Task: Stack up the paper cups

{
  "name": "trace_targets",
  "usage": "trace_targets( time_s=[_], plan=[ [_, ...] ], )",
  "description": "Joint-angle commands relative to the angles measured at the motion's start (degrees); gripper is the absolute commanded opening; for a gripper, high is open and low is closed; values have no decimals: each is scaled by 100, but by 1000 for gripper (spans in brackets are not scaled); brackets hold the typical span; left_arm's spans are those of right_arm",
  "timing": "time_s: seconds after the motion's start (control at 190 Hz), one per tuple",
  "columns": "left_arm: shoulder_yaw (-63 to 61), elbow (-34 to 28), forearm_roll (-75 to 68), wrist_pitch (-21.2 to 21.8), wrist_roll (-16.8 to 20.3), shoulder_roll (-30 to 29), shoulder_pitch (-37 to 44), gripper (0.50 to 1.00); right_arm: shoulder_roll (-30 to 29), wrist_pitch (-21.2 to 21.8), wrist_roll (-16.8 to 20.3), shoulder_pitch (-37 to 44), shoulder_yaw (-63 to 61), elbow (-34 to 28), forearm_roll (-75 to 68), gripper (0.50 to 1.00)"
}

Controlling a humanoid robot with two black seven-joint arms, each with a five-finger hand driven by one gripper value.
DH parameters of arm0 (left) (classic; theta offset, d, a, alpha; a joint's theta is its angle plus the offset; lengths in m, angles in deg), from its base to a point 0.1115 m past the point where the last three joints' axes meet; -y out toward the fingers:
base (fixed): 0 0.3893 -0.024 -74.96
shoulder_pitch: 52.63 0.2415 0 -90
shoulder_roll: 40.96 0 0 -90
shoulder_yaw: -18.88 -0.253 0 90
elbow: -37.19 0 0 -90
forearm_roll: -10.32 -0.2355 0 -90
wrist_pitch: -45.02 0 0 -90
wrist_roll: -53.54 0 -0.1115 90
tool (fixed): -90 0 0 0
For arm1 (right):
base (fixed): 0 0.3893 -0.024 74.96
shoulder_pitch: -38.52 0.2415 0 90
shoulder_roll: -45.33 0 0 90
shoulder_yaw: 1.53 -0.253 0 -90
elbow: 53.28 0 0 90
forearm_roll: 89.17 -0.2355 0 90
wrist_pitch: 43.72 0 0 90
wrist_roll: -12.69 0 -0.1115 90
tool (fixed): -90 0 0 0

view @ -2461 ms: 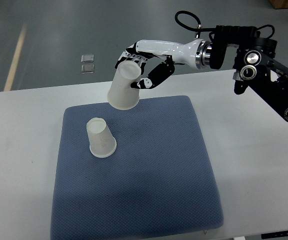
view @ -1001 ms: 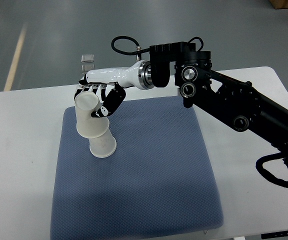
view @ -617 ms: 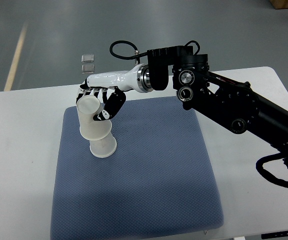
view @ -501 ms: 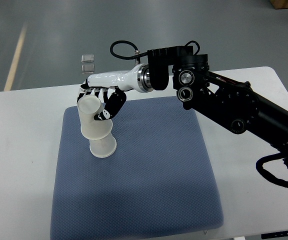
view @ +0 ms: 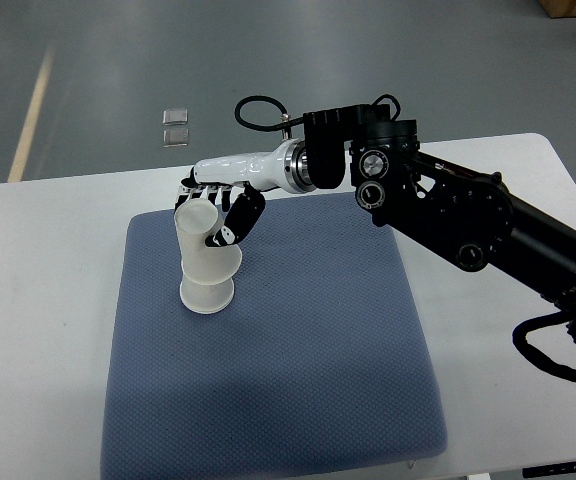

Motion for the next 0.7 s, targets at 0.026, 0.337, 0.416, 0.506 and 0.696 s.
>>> trace_targets(
  time_s=[0.026, 0.337, 0.416, 0.506, 0.696],
  plan=[
    [0, 0, 0, 0, 3, 0, 0, 1000, 0, 0, 0, -7, 26, 30, -5, 746],
    [0, 0, 0, 0, 3, 0, 0, 1000, 0, 0, 0, -86, -18, 65, -40, 813],
    [0, 0, 0, 0, -6, 0, 0, 1000, 0, 0, 0, -103, -18, 65, -49, 858],
    [0, 0, 0, 0, 3, 0, 0, 1000, 0, 0, 0, -103, -27, 65, -84, 887],
    [0, 0, 0, 0, 3, 0, 0, 1000, 0, 0, 0, -94, -97, 65, -102, 911]
  ],
)
